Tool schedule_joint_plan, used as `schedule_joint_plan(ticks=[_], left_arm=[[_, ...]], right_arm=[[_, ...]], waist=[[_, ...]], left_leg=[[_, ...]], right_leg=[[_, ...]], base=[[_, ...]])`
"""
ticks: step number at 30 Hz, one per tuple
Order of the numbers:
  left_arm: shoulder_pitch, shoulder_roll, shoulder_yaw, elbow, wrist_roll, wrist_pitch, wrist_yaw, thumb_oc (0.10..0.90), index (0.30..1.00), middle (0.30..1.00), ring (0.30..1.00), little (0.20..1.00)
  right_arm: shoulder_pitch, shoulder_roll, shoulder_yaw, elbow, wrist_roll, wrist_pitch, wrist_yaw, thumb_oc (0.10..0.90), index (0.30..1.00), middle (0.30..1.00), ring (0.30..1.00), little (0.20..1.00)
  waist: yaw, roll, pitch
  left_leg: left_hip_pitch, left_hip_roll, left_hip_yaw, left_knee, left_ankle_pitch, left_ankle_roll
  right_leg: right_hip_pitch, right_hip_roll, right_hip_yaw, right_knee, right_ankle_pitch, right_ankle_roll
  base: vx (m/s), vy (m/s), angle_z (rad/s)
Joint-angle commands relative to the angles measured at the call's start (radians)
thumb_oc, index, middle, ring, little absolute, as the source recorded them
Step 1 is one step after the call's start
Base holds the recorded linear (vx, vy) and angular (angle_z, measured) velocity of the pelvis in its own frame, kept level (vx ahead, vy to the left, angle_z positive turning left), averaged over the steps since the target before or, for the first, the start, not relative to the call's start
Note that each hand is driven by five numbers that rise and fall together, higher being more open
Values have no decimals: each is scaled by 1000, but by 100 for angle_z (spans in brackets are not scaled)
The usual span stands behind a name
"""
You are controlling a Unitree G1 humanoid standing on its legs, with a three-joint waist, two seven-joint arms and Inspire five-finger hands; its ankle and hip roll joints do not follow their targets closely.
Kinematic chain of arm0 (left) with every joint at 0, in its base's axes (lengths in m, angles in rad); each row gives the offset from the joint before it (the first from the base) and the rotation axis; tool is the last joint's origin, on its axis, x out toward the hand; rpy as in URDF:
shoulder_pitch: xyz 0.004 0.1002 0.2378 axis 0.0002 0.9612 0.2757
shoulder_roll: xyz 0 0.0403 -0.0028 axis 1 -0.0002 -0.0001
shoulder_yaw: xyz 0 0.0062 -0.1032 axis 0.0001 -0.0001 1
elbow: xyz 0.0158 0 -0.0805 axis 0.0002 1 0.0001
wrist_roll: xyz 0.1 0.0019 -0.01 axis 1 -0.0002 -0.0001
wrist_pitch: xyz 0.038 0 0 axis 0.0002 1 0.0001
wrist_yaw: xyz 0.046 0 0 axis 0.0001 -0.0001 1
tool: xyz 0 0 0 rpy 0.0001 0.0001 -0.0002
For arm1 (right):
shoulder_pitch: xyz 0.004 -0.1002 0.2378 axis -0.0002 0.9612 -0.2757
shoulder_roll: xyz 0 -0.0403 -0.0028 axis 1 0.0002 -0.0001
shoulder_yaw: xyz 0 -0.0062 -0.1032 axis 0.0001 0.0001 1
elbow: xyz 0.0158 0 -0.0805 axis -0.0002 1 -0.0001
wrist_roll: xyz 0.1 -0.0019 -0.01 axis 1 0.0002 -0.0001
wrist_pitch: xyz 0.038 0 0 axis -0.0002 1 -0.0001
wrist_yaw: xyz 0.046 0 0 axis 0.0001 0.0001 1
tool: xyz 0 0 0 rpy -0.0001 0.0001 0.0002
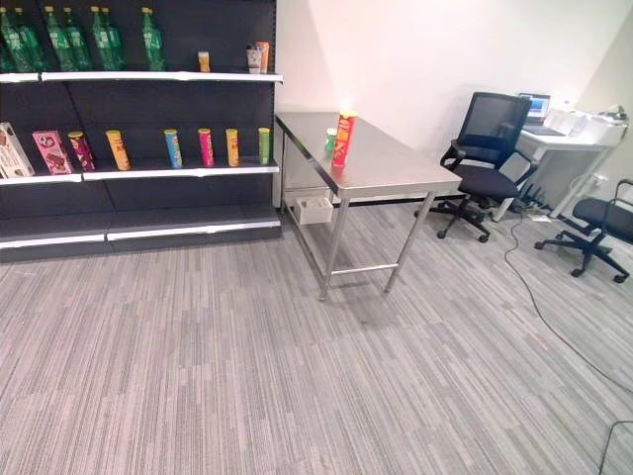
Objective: Put the goods on the table back onto the shelves and tidy them up.
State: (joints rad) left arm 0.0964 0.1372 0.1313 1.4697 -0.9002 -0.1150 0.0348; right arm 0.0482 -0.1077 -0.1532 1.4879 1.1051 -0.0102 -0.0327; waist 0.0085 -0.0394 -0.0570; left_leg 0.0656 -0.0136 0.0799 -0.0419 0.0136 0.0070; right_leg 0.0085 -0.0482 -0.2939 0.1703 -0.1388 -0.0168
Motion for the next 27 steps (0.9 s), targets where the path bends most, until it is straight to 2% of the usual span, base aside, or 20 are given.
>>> schedule_joint_plan(ticks=[1,22,27], left_arm=[[-58,-17,46,50,41,-39,4,800,900,900,900,900],[-44,-4,35,71,76,-29,-39,800,900,900,900,900],[-43,3,27,71,80,-26,-51,800,900,900,900,900]], right_arm=[[-78,-2,-13,90,-13,-32,-10,800,900,900,900,900],[-71,-3,26,76,-70,-38,10,800,900,900,900,900],[-75,-7,53,63,-98,-40,15,800,900,900,900,900]], waist=[[-11,-16,4],[-14,-19,16],[-13,-28,28]], left_leg=[[43,83,37,-45,-37,-85],[41,93,30,-45,-37,-90],[50,111,27,-45,-34,-92]], right_leg=[[83,-66,-3,-253,184,128],[87,-55,-11,-252,173,125],[84,-38,-5,-242,158,114]], base=[[0,0,0],[0,0,0],[30,-32,0]])
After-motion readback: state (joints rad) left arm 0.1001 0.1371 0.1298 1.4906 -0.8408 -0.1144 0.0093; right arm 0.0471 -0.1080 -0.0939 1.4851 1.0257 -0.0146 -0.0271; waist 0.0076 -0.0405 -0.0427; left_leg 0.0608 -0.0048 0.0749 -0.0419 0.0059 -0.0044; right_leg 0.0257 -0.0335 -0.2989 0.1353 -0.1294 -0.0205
